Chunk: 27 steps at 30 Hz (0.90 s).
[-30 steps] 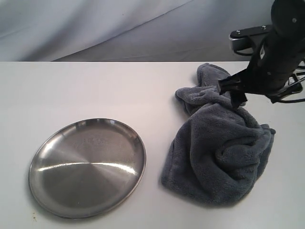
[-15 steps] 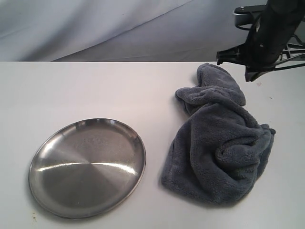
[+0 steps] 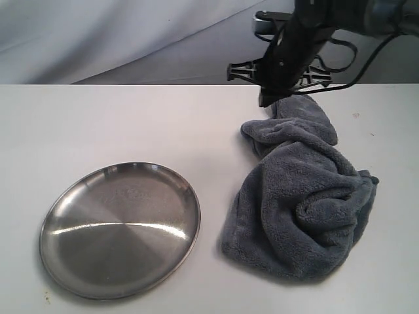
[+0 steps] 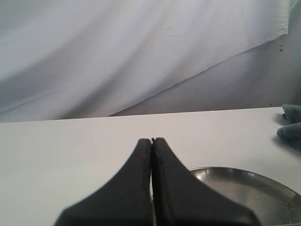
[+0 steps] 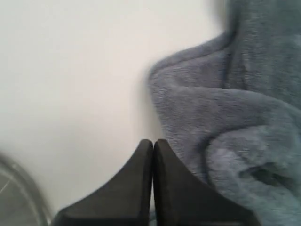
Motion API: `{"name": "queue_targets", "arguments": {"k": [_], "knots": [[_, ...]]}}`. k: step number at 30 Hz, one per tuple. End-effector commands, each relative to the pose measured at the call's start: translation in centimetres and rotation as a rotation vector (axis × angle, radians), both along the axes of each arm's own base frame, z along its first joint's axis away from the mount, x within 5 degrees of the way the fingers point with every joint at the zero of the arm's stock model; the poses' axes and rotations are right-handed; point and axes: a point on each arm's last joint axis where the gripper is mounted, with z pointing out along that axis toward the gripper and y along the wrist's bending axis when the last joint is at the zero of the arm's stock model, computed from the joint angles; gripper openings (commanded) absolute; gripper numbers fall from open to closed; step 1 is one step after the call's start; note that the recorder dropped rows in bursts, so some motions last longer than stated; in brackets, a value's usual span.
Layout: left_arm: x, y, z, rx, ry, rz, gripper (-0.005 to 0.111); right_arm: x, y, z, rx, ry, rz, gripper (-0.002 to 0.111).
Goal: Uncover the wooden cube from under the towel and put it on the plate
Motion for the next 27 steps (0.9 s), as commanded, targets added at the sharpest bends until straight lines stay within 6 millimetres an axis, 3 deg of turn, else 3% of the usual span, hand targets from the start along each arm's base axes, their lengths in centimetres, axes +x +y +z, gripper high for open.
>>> {"name": "queue_targets", "arguments": {"k": [1,11,16,19,27], "knots": [[0.0,0.0,-0.1,-0.005,-0.002,-0.005,0.0,-1.8,3.7,0.0,0.064,0.024,0.114,0.0],[0.0,0.0,-0.1,-0.005,-0.002,-0.005,0.0,-8.7,9.8,-0.3,-0.025,0.139,0.38,0.0],[0.0,0.0,-0.1,-0.005,-0.002,-0.005,0.0,-12.1,10.9,-0.7,-0.067,0.115,0.459,0.0],[0.0,0.0,-0.1,-0.005,-0.002,-0.005,0.0,-14.4,9.9,-1.2,-0.062,0.107,0.474,0.0],[0.0,0.0,-0.1,-0.005,-0.002,-0.005,0.0,-19.3,3.9,-1.6,-0.051,0.093,0.457,0.0]]}}
